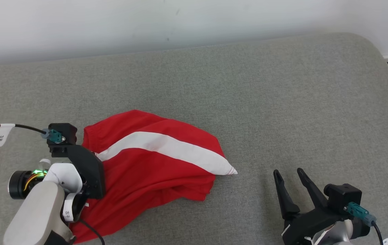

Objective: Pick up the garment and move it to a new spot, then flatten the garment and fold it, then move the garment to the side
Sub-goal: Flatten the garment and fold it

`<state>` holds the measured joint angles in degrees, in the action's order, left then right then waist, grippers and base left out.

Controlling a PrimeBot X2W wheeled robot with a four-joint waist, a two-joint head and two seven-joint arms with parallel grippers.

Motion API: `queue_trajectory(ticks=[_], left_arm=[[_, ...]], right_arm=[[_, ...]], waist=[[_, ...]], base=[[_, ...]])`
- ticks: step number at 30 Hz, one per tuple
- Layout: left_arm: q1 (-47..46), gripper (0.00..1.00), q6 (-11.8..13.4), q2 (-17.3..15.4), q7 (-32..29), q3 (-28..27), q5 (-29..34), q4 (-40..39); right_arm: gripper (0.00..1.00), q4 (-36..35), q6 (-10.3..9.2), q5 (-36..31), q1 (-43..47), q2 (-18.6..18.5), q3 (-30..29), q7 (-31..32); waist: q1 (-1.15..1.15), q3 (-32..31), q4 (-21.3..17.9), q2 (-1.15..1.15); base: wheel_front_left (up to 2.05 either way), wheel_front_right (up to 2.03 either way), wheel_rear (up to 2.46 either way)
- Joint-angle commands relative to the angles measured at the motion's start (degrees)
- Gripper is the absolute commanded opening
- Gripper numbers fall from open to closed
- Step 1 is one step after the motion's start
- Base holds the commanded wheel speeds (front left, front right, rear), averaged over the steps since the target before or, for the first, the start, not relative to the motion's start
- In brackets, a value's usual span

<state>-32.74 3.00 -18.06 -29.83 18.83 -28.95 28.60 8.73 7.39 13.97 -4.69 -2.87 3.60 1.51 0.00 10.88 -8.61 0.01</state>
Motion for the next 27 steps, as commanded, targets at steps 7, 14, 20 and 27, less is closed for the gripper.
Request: queue_trajectory(ticks=[7, 14, 20, 27], left_arm=[[2.5, 0.00, 0.1, 0.1, 3.7, -3.0, -3.4, -3.4], [10.2, 0.00, 1.6, -2.4, 4.1, -9.2, -9.0, -12.4], [13.7, 0.00, 2.5, -2.2, 3.6, -11.0, -11.7, -16.8], [15.9, 0.00, 3.5, -1.8, 7.7, -8.3, -6.9, -20.1]], right_arm=[[1.00, -1.0, 0.20, -0.5, -0.6, 0.0, 0.4, 0.5], [1.00, -3.7, 0.20, -0.1, 0.8, 0.0, 2.5, 11.3], [1.00, -7.1, 0.20, 2.5, -0.7, 0.0, 4.5, 15.0], [1.00, -6.9, 0.20, 1.4, -4.8, 0.0, 3.5, 16.3]], waist=[[0.00, -1.1, 1.7, -0.01], [0.00, -2.0, 3.8, -0.01], [0.00, -1.7, 5.0, -0.01], [0.00, -0.2, 6.4, -0.01]], base=[[0.00, 0.00, 0.00], [0.00, 0.00, 0.00], [0.00, 0.00, 0.00], [0.00, 0.00, 0.00]])
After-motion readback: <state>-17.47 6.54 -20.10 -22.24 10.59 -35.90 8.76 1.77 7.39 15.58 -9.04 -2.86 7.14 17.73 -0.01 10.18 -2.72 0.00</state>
